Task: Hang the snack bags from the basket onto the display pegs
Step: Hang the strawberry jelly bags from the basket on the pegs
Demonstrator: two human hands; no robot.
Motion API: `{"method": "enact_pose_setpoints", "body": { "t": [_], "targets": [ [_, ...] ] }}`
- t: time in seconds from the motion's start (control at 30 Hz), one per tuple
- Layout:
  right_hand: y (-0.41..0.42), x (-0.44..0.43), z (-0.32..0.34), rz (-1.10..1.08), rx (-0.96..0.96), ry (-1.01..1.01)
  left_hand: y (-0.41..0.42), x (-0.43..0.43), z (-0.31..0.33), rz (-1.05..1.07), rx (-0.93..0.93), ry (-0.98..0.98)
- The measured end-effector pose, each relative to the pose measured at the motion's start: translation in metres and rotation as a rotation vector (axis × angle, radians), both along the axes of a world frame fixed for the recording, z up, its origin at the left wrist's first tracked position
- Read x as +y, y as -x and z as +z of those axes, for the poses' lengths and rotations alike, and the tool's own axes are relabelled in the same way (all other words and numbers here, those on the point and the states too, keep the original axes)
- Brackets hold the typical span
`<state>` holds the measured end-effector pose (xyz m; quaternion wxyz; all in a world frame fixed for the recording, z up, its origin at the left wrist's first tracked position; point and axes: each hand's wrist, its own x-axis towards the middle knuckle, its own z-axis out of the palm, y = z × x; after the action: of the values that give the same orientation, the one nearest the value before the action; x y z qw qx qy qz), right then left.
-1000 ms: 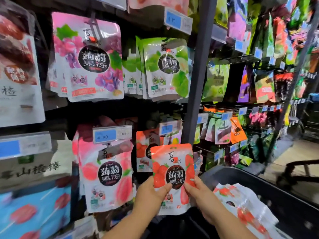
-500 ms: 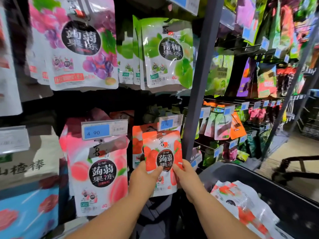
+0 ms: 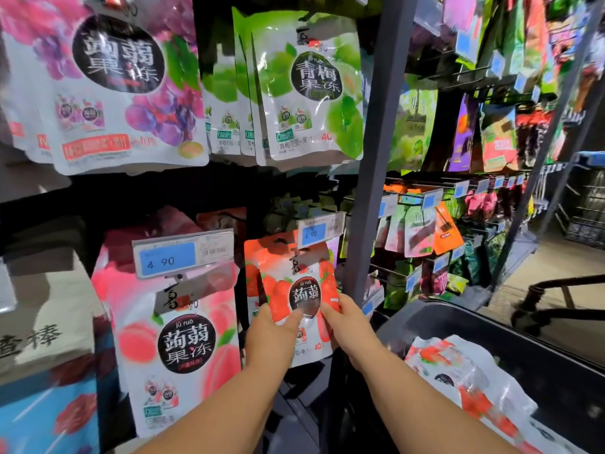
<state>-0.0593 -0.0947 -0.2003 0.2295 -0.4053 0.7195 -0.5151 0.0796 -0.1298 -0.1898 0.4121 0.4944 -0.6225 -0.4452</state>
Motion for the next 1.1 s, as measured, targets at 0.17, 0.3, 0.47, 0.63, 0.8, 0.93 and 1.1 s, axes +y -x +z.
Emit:
{"method": "enact_pose_setpoints", "body": {
  "t": [0.17, 0.3, 0.47, 0.63, 0.8, 0.93, 1.1],
  "targets": [
    [-0.002, -0.016, 0.002, -0.025, 0.046, -0.013, 0.012, -0.008, -0.004, 0.098, 0.064, -0.038],
    [-0.008, -0.025, 0.005, -0.045, 0.099, -0.036, 0.017, -0.013, -0.007, 0.140, 0.157, -0.034],
    [-0.009, -0.023, 0.003, -0.129, 0.219, -0.119, 0.016, -0.012, -0.009, 0.109, 0.107, -0.033],
    [-0.010, -0.011, 0.001, -0.144, 0.380, -0.260, 0.005, -0.004, -0.008, 0.079, 0.074, 0.018],
    [-0.016, 0.016, 0.005, -0.155, 0.438, -0.306, -0.009, 0.008, -0.009, 0.020, 0.009, 0.086],
    [-0.003, 0.054, 0.005, -0.143, 0.419, -0.308, -0.002, 0.020, -0.017, 0.076, -0.093, 0.175],
    [0.050, 0.121, 0.002, -0.127, 0.369, -0.412, 0.031, 0.045, -0.026, -0.303, -0.118, 0.377]
  ]
}}
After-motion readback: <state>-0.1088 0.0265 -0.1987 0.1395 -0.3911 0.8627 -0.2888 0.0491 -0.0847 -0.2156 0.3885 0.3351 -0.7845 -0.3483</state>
